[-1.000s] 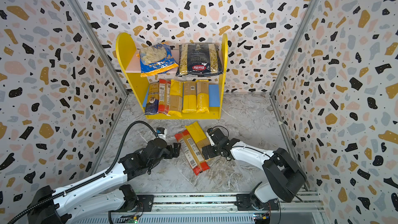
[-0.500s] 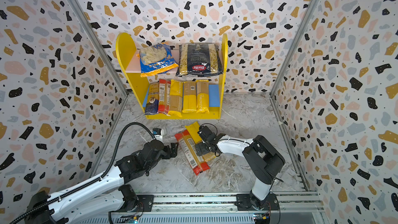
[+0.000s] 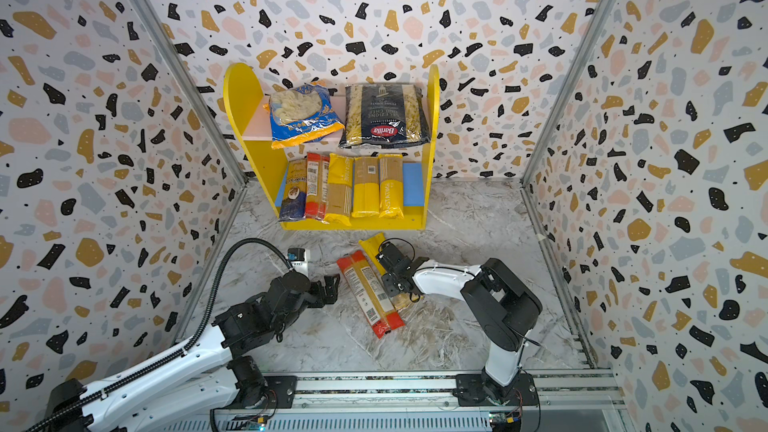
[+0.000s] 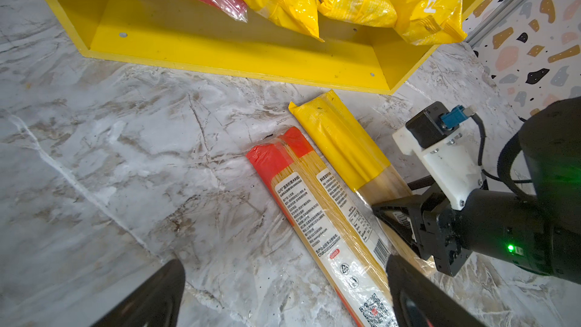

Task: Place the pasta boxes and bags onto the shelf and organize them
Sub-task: 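Lift the yellow-topped pack and swing it toward the lower shelf with the right gripper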

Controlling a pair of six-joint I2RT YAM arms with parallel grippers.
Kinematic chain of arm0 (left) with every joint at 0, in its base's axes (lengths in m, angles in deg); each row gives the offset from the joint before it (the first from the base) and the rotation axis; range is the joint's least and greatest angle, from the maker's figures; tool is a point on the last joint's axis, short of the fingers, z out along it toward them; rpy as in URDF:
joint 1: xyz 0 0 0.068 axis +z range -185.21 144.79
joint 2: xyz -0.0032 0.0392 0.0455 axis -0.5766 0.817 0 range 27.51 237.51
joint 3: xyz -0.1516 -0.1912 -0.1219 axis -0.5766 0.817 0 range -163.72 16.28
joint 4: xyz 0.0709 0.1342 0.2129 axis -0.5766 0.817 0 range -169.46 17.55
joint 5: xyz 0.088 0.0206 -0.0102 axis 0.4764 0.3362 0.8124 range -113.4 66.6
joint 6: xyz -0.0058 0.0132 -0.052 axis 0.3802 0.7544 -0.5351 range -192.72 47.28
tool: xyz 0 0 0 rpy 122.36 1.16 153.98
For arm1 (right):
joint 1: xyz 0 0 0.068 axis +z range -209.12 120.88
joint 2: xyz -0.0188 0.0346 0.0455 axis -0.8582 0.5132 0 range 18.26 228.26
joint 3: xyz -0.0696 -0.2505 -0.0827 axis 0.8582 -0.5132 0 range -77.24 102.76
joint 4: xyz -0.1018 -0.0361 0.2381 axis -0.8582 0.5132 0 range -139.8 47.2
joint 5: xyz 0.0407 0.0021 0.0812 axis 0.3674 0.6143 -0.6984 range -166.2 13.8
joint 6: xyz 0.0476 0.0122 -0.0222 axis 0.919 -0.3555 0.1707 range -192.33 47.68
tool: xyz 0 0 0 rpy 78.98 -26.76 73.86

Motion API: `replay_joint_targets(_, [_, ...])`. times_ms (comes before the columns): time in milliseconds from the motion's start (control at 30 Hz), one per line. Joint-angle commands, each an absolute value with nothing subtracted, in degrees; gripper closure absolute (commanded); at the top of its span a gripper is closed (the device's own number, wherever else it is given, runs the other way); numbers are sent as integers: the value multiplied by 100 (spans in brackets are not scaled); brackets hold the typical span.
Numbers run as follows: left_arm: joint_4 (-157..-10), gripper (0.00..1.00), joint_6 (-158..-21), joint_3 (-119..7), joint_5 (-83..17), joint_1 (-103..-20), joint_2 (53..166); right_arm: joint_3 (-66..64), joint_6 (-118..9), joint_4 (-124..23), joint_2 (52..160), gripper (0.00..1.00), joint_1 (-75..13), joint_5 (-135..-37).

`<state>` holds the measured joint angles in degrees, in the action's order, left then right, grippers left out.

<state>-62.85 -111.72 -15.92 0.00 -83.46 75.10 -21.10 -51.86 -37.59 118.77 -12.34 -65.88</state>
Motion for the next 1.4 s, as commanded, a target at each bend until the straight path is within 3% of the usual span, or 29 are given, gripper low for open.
replay_joint_targets(0, [-6234, 1, -11130, -1552, 130, -8370, 7479, -2383, -5099, -3135, 11871, 68, -1282, -6421])
replay_joint_targets(133, [-6089, 1, -11146, -1555, 147, -8368, 7361, -2689, -5026, -3497, 11508, 78, -1405, -7007])
replay_joint_targets(367, [-5722, 1, -11229, -1546, 279, -8368, 6908, -3713, -4652, -5050, 10541, 86, -2382, -9681])
replay_joint_targets(900, [-5695, 1, -11286, -1545, 91, -8373, 6700, -3546, -3986, -5373, 9629, 88, -2521, -10450])
replay_joint_targets(1367, [-5874, 1, -11333, -1381, -135, -8373, 6625, -3498, -3471, -5945, 9808, 89, -2511, -10408])
